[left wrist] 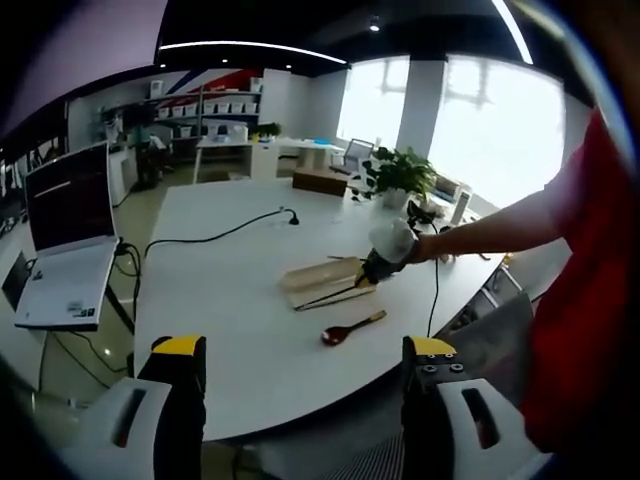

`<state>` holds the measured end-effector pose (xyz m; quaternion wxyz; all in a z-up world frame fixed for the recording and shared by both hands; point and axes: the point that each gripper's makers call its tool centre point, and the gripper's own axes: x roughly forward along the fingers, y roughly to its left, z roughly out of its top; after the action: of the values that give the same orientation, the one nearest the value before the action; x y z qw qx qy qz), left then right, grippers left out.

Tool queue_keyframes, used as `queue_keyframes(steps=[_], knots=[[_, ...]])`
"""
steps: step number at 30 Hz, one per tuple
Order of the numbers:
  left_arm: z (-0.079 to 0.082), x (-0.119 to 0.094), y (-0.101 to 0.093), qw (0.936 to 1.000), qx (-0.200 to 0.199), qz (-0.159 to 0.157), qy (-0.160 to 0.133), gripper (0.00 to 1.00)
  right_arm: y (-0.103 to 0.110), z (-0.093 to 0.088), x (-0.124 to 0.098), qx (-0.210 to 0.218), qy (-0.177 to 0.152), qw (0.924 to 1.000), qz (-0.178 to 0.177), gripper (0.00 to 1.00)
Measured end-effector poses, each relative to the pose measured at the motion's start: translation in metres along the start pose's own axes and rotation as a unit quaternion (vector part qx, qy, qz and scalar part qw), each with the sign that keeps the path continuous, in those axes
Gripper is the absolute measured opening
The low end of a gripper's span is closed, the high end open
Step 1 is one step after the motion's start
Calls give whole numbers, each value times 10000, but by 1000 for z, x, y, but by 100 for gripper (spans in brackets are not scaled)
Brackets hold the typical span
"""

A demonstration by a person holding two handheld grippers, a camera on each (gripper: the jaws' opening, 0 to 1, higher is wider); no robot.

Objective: Arrange the utensils inside the cutlery case until each visible utensil rests in its matching compartment.

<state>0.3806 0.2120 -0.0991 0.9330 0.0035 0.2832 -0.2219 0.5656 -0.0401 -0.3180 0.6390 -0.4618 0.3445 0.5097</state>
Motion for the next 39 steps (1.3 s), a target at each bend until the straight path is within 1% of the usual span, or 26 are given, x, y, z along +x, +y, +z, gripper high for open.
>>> queue_keyframes(steps=[2,3,6,8,9,11,13,14,15,16,18,20,25,28,29,32,33,34,35,36,37,38,39], knots=[[0,0,-1,10000,-4,-8,-2,83,-1,-2,2,-163,58,9998,-18,0],[0,1,-1,10000,-5,-8,2,83,-2,-1,3,-126,56,9999,2,0],[-1,1,-1,10000,-3,-8,24,83,-7,3,1,-100,-2,9999,-49,0],[-2,0,0,10000,-15,6,26,83,-12,7,-1,-222,-79,9996,-137,0],[-2,0,1,10000,-31,19,26,83,-16,8,-2,-398,-43,9990,-223,0],[-4,0,3,10000,-62,32,39,83,-21,11,-5,-613,-42,9975,-348,0],[-4,0,3,10000,-66,45,41,83,-28,15,-7,-694,-158,9961,-517,0],[-4,0,3,10000,-65,43,47,83,-30,15,-8,-643,-160,9963,-549,0],[-3,1,3,10000,-64,41,42,83,-38,18,-11,-637,-228,9951,-724,0],[-3,1,4,10000,-66,38,41,83,-43,20,-12,-734,-263,9933,-857,0],[-3,2,3,10000,-63,27,55,83,-44,22,-13,-767,-305,9932,-816,0],[-3,3,4,10000,-53,25,64,83,-49,23,-13,-790,-322,9923,-898,0],[-4,5,2,9999,-48,4,106,83,-60,22,-10,-664,-314,9925,-973,0],[-6,5,2,9999,-38,2,160,83,-59,20,-6,-705,-275,9933,-873,0],[-6,5,2,9999,-28,0,165,83,-61,19,-3,-821,-215,9925,-878,0],[-8,6,2,9997,-21,-6,224,83,-65,15,5,-865,-162,9928,-814,0],[-9,6,2,9997,-11,-7,257,83,-66,13,7,-865,-160,9933,-745,0],[-11,6,2,9996,15,-2,298,83,-68,8,8,-813,-81,9940,-723,0],[-11,5,2,9995,20,3,309,83,-73,8,10,-804,-156,9941,-712,0],[-12,5,3,9995,12,6,330,83,-68,6,13,-524,-182,9971,-518,0],[-12,5,3,9994,-6,14,339,83,-74,4,16,-483,-176,9970,-581,0],[-12,5,4,9994,-55,30,337,83,-78,1,20,-541,-121,9966,-616,0],[-13,6,4,9994,-109,20,335,83,-80,-6,22,-506,20,9964,-686,0]])
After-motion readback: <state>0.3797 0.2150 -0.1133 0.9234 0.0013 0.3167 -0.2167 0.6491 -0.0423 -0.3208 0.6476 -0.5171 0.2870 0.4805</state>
